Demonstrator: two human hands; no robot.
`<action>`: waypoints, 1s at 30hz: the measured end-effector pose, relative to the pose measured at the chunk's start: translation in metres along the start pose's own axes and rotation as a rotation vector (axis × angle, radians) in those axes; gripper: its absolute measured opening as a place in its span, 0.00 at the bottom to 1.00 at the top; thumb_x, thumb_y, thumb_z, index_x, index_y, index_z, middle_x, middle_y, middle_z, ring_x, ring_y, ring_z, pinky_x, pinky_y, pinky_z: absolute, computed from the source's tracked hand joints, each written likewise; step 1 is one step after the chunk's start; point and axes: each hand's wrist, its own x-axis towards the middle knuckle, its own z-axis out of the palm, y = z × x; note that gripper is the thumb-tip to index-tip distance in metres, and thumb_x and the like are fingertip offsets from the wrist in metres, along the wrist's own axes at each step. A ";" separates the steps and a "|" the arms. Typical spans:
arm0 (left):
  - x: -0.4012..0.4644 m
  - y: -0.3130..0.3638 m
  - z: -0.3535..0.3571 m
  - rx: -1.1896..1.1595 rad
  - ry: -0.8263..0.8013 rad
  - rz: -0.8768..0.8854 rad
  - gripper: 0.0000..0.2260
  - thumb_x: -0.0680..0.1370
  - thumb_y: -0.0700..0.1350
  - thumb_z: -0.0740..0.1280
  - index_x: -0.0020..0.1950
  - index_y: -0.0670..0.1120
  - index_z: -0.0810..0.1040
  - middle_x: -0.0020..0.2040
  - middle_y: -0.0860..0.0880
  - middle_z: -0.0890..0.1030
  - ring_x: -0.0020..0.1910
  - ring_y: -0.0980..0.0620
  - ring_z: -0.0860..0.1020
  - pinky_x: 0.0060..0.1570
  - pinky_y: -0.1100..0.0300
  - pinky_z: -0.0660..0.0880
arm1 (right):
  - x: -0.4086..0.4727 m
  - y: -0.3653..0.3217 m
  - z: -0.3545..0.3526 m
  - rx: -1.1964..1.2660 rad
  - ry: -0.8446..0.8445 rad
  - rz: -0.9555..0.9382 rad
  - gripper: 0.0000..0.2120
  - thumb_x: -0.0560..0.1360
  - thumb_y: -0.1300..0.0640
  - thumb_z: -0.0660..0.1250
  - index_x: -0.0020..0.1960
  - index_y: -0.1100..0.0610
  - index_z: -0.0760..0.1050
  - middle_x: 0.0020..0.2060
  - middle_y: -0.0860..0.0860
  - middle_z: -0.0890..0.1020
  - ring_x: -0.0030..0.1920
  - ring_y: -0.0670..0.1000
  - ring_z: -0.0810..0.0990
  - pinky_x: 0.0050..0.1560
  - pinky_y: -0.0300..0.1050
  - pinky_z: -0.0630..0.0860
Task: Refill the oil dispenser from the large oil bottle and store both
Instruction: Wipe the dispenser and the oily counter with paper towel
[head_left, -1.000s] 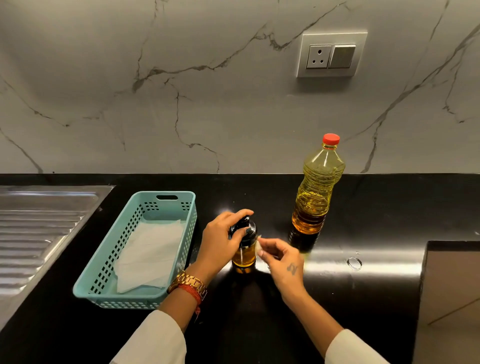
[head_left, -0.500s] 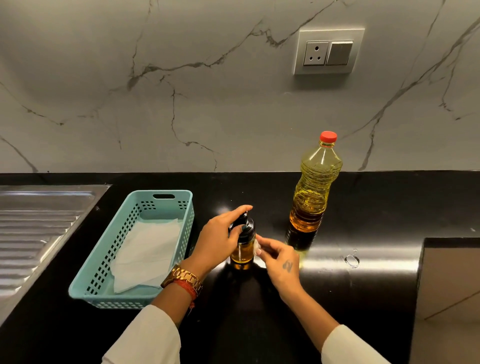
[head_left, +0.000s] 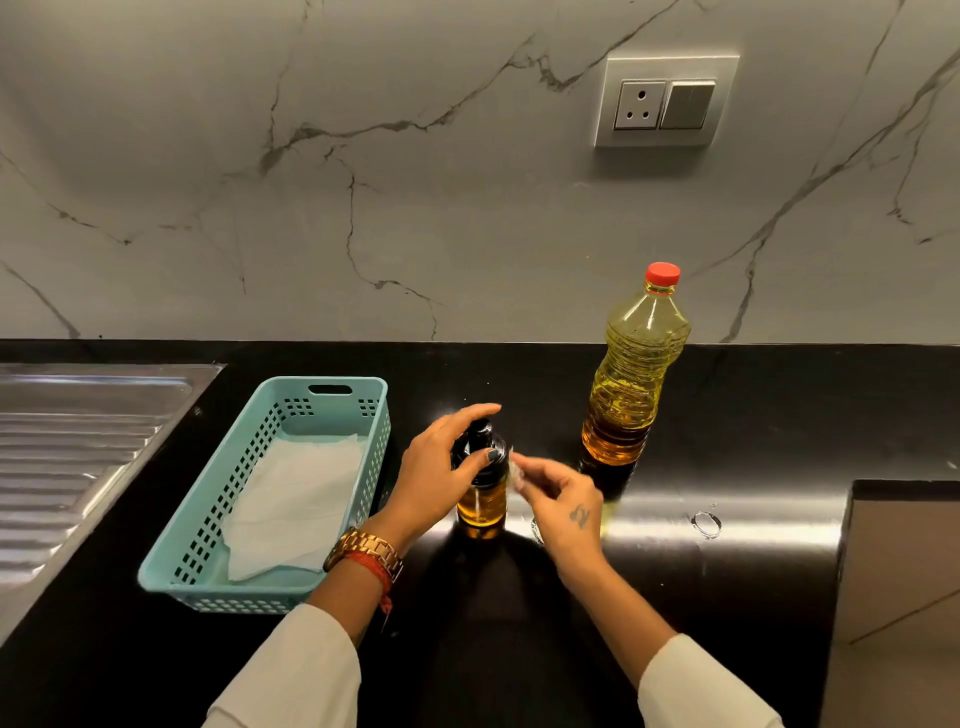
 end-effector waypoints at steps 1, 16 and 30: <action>0.001 -0.001 -0.001 -0.017 -0.010 -0.012 0.23 0.74 0.42 0.68 0.60 0.66 0.70 0.57 0.56 0.77 0.57 0.55 0.75 0.57 0.51 0.76 | -0.008 0.006 0.001 0.011 -0.007 0.023 0.14 0.69 0.68 0.70 0.50 0.54 0.82 0.44 0.46 0.84 0.47 0.41 0.82 0.49 0.35 0.77; 0.003 0.006 -0.008 0.125 -0.094 -0.071 0.23 0.76 0.45 0.66 0.66 0.65 0.67 0.57 0.52 0.73 0.57 0.52 0.73 0.58 0.52 0.74 | 0.002 -0.002 -0.001 0.006 -0.008 0.074 0.13 0.69 0.68 0.70 0.48 0.53 0.82 0.41 0.45 0.84 0.44 0.40 0.82 0.46 0.32 0.77; 0.001 0.007 0.001 0.151 0.012 -0.023 0.25 0.75 0.47 0.67 0.70 0.62 0.64 0.58 0.50 0.77 0.56 0.53 0.75 0.56 0.55 0.74 | 0.018 -0.001 0.005 -0.146 -0.017 0.139 0.11 0.70 0.66 0.70 0.47 0.53 0.83 0.40 0.46 0.84 0.43 0.41 0.81 0.44 0.33 0.76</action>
